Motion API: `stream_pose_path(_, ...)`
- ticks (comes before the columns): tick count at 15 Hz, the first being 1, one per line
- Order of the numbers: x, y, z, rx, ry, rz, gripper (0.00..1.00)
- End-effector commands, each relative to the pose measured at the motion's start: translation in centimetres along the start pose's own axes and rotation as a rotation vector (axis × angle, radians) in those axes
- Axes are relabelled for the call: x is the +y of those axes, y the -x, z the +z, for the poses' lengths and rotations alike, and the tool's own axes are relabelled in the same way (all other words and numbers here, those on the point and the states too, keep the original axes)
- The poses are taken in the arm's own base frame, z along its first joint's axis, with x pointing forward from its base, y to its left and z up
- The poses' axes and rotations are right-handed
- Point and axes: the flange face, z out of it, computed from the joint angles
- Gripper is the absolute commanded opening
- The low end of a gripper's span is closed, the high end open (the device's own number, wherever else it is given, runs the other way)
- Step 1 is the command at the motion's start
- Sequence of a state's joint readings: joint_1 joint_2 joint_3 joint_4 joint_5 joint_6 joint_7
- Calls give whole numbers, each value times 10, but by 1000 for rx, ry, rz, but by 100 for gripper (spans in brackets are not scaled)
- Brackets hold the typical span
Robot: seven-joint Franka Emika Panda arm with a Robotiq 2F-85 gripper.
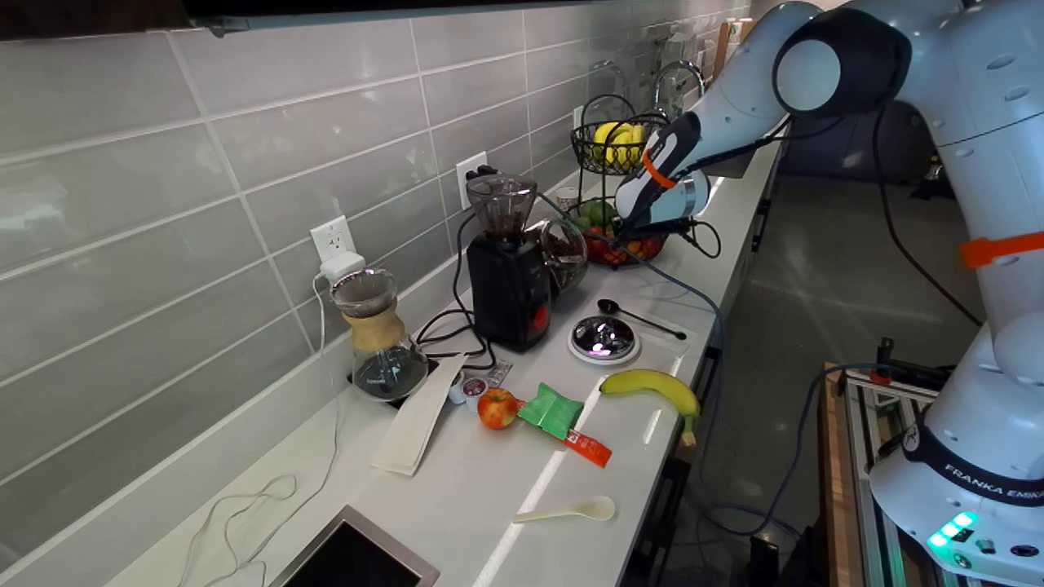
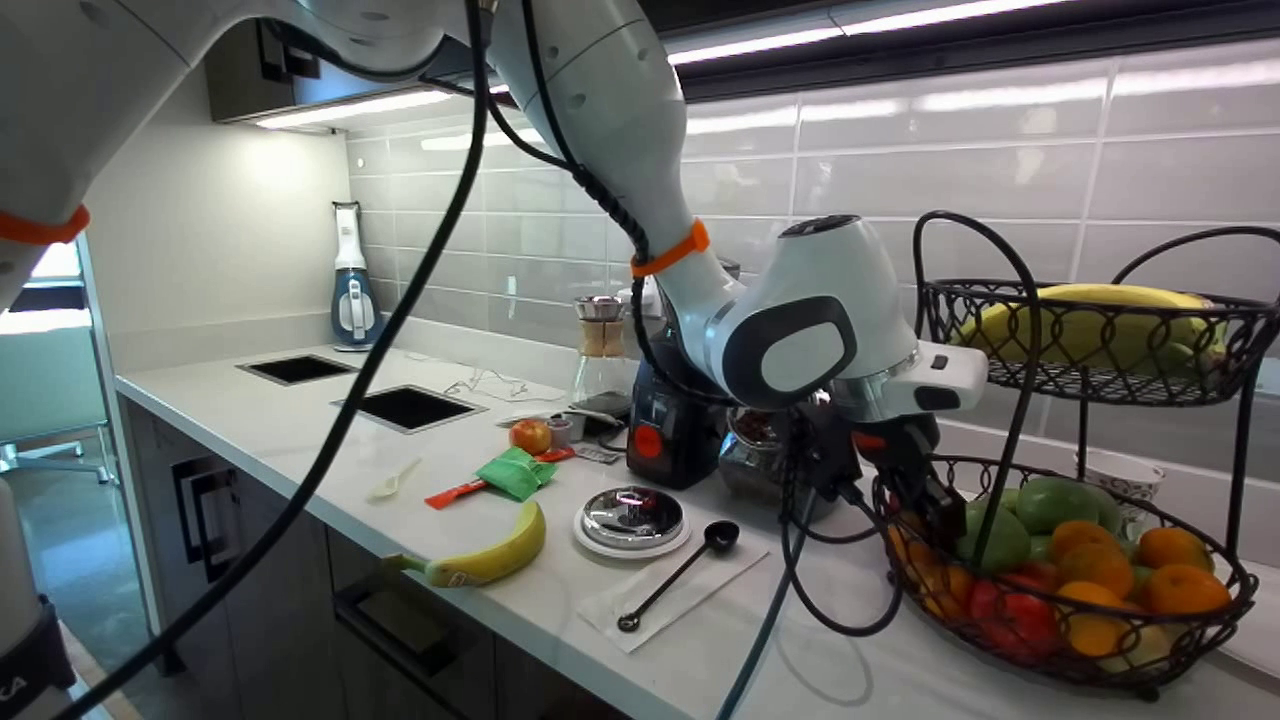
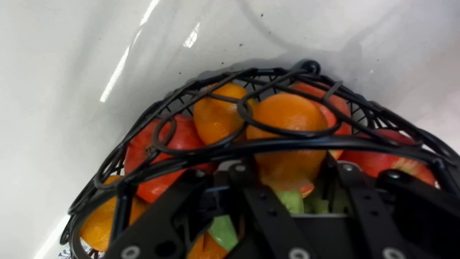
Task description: Pick up the fruit from the basket and put it on the table
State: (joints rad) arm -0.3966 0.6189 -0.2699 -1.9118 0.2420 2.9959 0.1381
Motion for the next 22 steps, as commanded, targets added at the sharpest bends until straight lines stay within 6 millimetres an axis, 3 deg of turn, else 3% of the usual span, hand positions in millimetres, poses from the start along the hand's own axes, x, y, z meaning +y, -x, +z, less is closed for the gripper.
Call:
stream_pose_path(1,-8,-5,-10,24,-18,28,14)
stream_pose_path(8,-14,-16,-45,106,-67,45,14)
stream_pose_path(15,9,-20,-70,142,22,179,14)
stream_pose_path(22,31,-1,-88,4,166,138,14)
